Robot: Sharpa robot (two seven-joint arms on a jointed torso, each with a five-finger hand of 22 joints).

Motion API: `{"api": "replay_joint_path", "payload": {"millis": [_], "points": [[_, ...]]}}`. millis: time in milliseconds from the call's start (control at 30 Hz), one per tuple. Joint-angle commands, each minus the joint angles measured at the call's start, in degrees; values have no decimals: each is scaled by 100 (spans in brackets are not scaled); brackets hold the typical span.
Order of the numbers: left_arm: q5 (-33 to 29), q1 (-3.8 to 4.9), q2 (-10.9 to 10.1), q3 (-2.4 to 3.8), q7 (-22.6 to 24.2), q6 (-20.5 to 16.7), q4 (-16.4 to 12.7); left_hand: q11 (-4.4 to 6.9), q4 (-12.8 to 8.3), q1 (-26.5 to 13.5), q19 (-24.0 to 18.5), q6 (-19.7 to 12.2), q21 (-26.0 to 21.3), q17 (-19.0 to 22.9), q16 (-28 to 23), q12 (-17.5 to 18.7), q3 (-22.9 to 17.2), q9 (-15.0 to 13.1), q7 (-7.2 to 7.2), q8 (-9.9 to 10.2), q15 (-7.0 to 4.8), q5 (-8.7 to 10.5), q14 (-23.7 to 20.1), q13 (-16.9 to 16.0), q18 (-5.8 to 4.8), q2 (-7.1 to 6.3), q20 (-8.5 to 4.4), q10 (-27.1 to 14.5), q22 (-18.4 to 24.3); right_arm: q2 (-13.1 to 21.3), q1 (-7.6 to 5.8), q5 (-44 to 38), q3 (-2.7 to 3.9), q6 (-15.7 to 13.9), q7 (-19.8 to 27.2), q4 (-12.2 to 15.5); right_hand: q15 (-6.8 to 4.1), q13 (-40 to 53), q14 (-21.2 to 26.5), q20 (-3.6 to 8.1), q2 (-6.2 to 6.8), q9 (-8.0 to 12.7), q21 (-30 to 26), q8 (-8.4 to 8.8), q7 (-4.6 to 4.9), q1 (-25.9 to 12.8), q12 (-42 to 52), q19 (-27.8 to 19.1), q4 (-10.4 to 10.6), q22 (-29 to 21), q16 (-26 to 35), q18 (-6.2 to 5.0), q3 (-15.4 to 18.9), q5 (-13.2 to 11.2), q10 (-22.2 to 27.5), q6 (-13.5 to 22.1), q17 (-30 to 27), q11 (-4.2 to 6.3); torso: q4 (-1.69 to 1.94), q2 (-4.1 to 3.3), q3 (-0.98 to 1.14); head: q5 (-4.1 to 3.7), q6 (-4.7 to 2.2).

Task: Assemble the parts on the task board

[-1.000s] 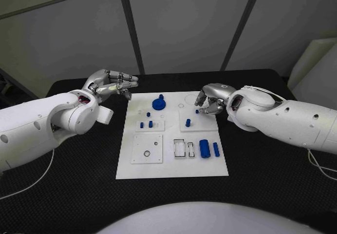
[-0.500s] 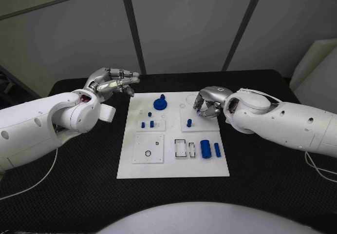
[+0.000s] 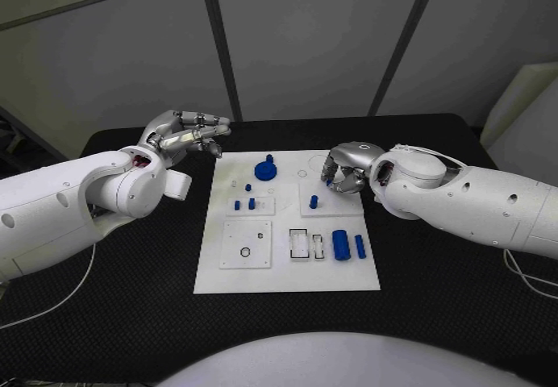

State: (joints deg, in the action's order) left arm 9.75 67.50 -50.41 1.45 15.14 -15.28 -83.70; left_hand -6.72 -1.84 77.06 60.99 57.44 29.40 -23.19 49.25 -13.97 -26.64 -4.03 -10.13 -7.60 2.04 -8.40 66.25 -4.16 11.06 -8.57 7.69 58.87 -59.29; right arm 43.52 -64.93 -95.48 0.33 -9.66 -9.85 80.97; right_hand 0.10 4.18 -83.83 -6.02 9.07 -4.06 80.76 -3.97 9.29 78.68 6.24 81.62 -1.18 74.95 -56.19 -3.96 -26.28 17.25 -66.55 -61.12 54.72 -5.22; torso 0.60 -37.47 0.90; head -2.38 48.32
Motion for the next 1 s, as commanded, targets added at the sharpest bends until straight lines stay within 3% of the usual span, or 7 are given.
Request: {"api": "replay_joint_path", "payload": {"millis": [33,100,200,333,700,1000], "points": [[-44,6,-5,7,59,-7,-10,-14,-1,16,-37,3,-30,9,-29,-33,36,6,-27,-19,0,-15,-47,9,-60,58,2,-42,9,-6,14,-150,-15,196,-120,-16,-7,9,-197,-2,-7,-9,78,-30,-7,69,49,92,-15,400,-115,112,-75,-33,-69,-59,99,11,-1,1,1,4,12],[-44,6,-7,7,55,-2,-10,-14,-1,16,-37,3,-30,9,-29,-33,36,6,-27,-19,0,-15,-47,9,-60,58,2,-42,9,-11,16,-168,-15,185,-128,-12,-22,22,-220,5,-60,-19,192,-54,-27,119,87,176,-48,541,-296,145,-142,-72,-136,-126,255,31,-1,3,1,4,23],[-44,6,-10,7,52,1,-10,-14,-1,16,-37,3,-30,9,-29,-33,36,6,-27,-19,0,-15,-47,9,-60,58,2,-42,9,-18,19,-211,-15,155,-140,-5,-56,52,-232,25,-173,-39,306,-103,-71,196,151,258,-95,682,-462,177,-231,-448,-256,-247,383,74,-3,0,4,7,31],[-44,6,-14,7,51,3,-10,-17,-6,23,-36,-3,-35,17,-33,-35,39,7,-30,-17,0,-7,-44,11,-60,63,2,-50,14,-29,29,-340,-15,90,-220,12,-104,115,-242,61,-276,-77,420,-187,-130,284,248,346,-171,827,-617,211,-288,-594,-442,-432,501,144,-1,3,1,4,43],[-44,6,-24,7,53,5,-10,-19,-16,36,-34,-9,-40,26,-39,-38,41,9,-33,-15,1,1,-42,13,-59,67,2,-62,19,-32,51,-553,-14,-12,-403,89,-142,188,-243,101,-302,-111,506,-239,-175,247,295,411,-203,936,-760,237,-251,-671,-557,-567,595,196,-4,4,2,-8,58],[-44,6,-29,7,57,-17,-6,-26,-35,60,-29,-24,-48,44,-48,-39,48,12,-38,-10,2,10,-37,18,-59,72,2,-90,28,46,55,-637,-11,-345,-516,238,-143,192,-242,103,-302,-112,510,-240,-177,238,294,413,-201,940,-768,238,-245,-671,-559,-571,599,198,-5,5,6,-8,56]]}}
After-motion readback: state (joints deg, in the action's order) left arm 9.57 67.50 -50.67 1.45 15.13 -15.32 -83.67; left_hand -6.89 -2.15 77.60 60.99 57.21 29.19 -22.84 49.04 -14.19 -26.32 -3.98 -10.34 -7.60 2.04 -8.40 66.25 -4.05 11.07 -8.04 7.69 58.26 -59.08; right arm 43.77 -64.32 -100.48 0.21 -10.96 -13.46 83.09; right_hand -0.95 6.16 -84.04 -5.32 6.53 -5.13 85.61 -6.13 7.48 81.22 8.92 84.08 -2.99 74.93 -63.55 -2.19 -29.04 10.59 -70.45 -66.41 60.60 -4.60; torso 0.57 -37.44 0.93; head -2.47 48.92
